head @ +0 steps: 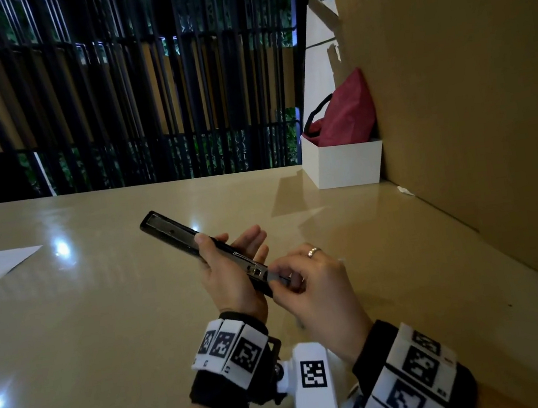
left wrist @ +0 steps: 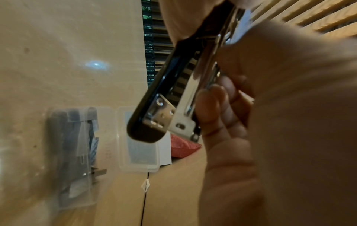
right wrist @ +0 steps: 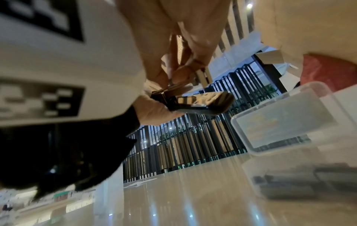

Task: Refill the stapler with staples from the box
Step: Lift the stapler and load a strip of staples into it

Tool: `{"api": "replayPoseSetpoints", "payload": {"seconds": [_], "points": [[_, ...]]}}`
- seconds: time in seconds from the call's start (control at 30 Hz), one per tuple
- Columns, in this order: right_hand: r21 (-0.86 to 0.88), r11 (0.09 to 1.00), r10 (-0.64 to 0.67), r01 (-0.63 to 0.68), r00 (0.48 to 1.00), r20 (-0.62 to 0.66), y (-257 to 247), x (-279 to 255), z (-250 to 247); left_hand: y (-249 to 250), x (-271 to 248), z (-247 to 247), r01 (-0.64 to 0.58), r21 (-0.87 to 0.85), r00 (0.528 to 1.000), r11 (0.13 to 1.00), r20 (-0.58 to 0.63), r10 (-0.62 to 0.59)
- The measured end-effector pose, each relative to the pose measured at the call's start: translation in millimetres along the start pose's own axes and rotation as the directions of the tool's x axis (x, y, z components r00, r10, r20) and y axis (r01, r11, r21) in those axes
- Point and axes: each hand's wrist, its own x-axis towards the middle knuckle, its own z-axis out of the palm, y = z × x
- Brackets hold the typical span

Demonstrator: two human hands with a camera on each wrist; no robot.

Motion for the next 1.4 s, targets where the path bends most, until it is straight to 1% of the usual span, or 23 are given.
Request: {"api": "replayPoseSetpoints", "payload": {"seconds": [0.1,0.17,0.33,0.53,0.63,0.7,0.77,0.83,0.97,1.03,1.07,1.27,1.33,1.4], "points": [[-0.009,0.999,0.038,-0.038,0.999,-0.033,1.0,0.9,2.1,-0.9,1.1,-1.3,0.003,-0.016,1.000,1.000,-0.012,-0.003],[-0.012,0.998,0.061,-0.061,0.998,-0.019,0.5,1.1,2.4,-2.1,1.7,-2.5,0.003,-0.023,1.000,1.000,-0.021,-0.004],[-0.007,0.988,0.155,-0.155,0.985,0.077,-3.9,7.0,-2.8,-2.3,0.6,-2.4,0.010,-0.025,0.999,1.000,-0.046,-0.011],[0.010,0.988,0.151,-0.154,0.977,0.149,-8.5,12.0,-5.1,-1.4,1.1,-3.4,0.019,-0.048,0.996,0.999,-0.091,-0.023],[0.008,0.981,0.189,-0.194,0.963,0.192,-9.4,16.8,-6.8,-1.5,2.7,-4.8,0.026,-0.072,0.994,0.997,-0.108,-0.034],[0.021,0.970,0.233,-0.243,0.947,0.221,-10.0,20.7,-9.7,-2.2,4.2,-5.6,0.029,-0.078,0.993,0.997,-0.109,-0.037],[0.039,0.949,0.292,-0.314,0.917,0.273,-10.4,26.8,-14.4,-3.1,5.5,-6.7,0.029,-0.081,0.994,0.996,-0.098,-0.037],[0.027,0.926,0.342,-0.377,0.865,0.367,-9.7,34.3,-20.9,-3.5,6.1,-7.2,0.030,-0.086,0.996,0.996,-0.075,-0.037],[0.040,0.851,0.411,-0.524,0.712,0.569,-6.5,48.4,-36.1,-1.1,3.2,-4.0,0.011,-0.076,1.000,0.997,-0.025,-0.013],[0.002,0.821,0.443,-0.571,0.640,0.627,-6.9,50.9,-39.5,-0.6,2.3,-2.5,0.000,-0.051,1.000,0.999,-0.008,0.000],[-0.010,0.809,0.456,-0.588,0.617,0.641,-6.9,51.0,-39.8,-0.2,2.1,-2.3,0.000,-0.042,1.000,0.999,-0.002,0.000],[-0.088,0.774,0.512,-0.628,0.537,0.671,-5.1,45.5,-39.2,-2.9,-0.1,-2.9,0.022,-0.038,0.999,0.999,0.027,-0.021],[-0.092,0.776,0.509,-0.624,0.533,0.676,-4.4,43.9,-38.7,-5.0,-0.8,-3.6,0.026,-0.015,0.999,1.000,0.027,-0.025],[-0.079,0.788,0.494,-0.610,0.552,0.671,-1.8,42.3,-38.1,-6.6,-1.2,-4.2,0.032,0.000,0.999,0.999,0.028,-0.032]]}}
